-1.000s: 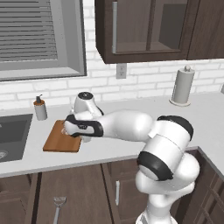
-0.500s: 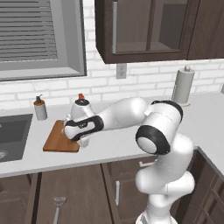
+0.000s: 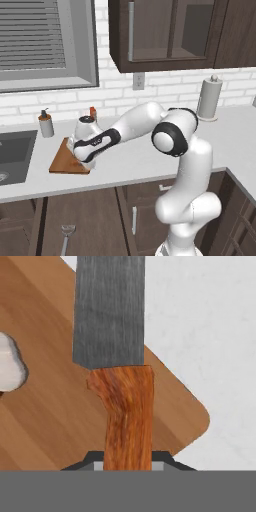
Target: Place the appropriate cutting tool for cutting the garlic skin on the cutting board.
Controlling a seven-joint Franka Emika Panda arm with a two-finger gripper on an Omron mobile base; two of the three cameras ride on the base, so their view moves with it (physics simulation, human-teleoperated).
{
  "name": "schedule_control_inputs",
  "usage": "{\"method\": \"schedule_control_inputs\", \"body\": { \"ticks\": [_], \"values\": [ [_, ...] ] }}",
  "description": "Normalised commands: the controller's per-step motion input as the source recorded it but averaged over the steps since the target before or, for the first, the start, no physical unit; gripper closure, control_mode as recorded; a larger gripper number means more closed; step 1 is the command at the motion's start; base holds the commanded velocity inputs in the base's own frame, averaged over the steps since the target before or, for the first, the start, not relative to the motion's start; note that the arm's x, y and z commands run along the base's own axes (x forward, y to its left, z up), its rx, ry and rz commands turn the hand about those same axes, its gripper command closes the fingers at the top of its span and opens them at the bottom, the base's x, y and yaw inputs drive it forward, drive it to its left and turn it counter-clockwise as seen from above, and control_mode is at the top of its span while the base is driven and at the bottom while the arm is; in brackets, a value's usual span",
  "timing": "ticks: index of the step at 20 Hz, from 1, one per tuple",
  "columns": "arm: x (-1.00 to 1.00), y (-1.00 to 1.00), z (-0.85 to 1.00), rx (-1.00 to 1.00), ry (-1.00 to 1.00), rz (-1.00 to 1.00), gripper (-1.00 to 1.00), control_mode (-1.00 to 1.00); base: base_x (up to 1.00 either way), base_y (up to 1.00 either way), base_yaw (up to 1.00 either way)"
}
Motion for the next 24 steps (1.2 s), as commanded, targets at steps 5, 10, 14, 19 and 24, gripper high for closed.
{"method": "schedule_control_inputs", "body": {
  "ticks": [5,10,14,19,24],
  "values": [
    [0.08,0.51,-0.03,-0.08,0.03,0.00,1.00,-1.00,0.00,0.00,0.00],
    [0.35,0.12,-0.13,-0.01,0.01,0.02,1.00,-1.00,0.00,0.00,0.00],
    [0.29,0.00,-0.27,0.00,0.00,0.04,1.00,-1.00,0.00,0.00,0.00],
    [0.22,0.00,-0.44,0.00,0.03,0.05,1.00,-1.00,0.00,0.00,0.00],
    [0.26,0.00,-0.43,0.00,0.05,0.05,1.00,-1.00,0.00,0.00,0.00]
  ]
}}
